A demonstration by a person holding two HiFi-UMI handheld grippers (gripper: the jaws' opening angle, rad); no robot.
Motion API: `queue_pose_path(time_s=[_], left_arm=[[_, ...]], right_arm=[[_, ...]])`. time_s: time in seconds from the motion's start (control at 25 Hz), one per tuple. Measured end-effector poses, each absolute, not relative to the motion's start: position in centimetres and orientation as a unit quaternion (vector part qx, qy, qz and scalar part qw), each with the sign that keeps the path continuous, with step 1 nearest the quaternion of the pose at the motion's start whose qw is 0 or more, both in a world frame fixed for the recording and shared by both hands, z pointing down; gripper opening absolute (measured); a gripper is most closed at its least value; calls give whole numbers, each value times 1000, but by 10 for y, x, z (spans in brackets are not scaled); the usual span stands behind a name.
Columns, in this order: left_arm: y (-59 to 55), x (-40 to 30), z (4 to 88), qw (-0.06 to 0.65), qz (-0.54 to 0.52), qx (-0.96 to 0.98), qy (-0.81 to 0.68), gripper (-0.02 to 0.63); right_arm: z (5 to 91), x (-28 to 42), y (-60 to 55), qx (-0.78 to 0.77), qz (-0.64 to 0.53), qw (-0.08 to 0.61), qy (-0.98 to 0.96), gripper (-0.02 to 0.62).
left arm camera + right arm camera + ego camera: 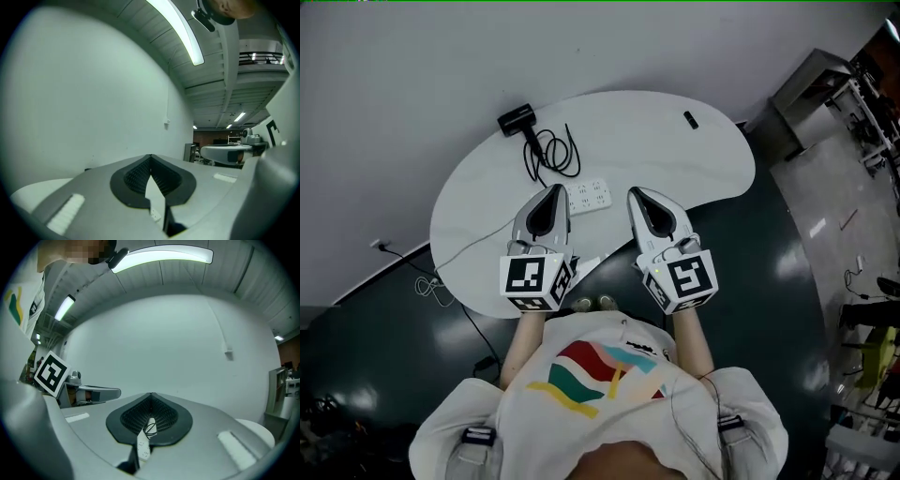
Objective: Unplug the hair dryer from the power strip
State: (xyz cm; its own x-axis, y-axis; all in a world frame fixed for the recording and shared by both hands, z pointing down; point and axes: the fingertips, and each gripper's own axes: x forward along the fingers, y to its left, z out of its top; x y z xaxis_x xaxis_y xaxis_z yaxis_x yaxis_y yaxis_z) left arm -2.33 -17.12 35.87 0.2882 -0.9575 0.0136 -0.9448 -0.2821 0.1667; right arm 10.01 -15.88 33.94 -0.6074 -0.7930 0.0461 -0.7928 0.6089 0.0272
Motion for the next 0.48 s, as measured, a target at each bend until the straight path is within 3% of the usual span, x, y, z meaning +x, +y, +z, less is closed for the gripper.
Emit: queue_pose_path(time_s=[0.24, 0.4, 0.48], left_arm=[[-176, -65, 367, 71, -37, 768, -636, 0], [-177, -81, 382, 80, -25, 760, -645, 5], [-177, -86, 392, 90, -16, 760, -644, 41]], right_arm=[[355, 72, -178, 390, -4, 48, -920, 6], [386, 46, -190, 315, 12, 101, -944, 113], [400, 34, -196, 282, 12, 131, -950, 138]])
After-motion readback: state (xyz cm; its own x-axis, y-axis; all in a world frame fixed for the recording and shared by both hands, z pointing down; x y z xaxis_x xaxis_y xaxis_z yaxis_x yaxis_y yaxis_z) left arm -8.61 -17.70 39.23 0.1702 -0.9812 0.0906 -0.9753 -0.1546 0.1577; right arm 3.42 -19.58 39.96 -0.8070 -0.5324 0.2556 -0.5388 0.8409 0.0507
